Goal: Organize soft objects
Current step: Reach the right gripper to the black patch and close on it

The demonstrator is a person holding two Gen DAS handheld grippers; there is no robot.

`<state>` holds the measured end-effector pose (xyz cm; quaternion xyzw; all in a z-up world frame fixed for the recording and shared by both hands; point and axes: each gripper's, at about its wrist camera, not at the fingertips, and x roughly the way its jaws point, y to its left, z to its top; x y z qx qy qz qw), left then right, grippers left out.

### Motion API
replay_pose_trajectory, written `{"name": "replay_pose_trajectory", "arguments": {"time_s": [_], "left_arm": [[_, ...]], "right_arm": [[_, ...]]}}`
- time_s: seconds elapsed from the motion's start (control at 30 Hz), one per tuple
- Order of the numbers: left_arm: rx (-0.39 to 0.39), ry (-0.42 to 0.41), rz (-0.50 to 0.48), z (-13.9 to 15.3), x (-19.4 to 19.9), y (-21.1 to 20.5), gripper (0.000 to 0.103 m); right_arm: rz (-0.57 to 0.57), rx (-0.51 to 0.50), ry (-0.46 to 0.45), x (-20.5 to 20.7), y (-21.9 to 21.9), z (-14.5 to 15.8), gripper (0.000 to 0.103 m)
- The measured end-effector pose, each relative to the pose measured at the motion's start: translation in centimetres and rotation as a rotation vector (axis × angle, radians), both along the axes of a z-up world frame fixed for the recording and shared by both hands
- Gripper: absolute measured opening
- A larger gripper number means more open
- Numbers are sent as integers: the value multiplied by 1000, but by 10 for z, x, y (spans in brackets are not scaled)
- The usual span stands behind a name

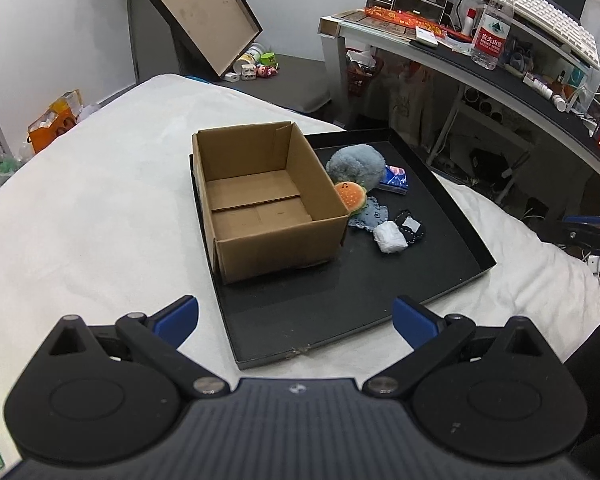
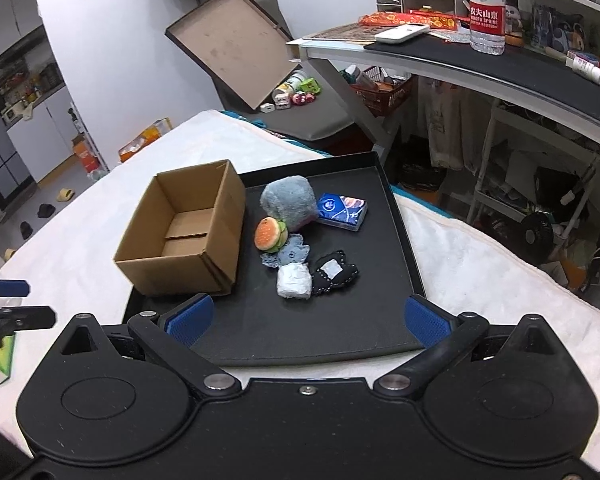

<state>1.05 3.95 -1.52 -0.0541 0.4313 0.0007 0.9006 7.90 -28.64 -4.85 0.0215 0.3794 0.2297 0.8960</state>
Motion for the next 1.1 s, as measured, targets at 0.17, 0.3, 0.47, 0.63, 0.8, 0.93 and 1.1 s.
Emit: {"name": "replay_pose_trajectory", "arguments": {"time_s": [0.17, 0.3, 0.47, 0.63, 0.8, 0.93, 1.1], "left_arm": [[-13, 12, 25, -5, 12, 16, 102], [-26, 25, 46, -13, 23, 30, 102], [-48, 19, 45, -24, 34, 39, 102], [-80, 8, 84, -34, 46, 45, 102], [-48, 1, 101, -43, 57, 51, 100], [-39, -1, 131, -51, 68, 63, 99], [-38, -1, 139, -63, 84, 67, 90]], "right_arm": [[13, -9, 22, 10, 11, -10, 103], [27, -22, 36, 19, 21, -15, 103], [55, -69, 61, 31, 31, -20, 103], [82, -120, 88, 45, 41, -30, 103], [85, -133, 110, 62, 52, -44, 103], [44, -135, 136, 79, 56, -59, 94], [-1, -117, 171, 99, 55, -76, 80]]}}
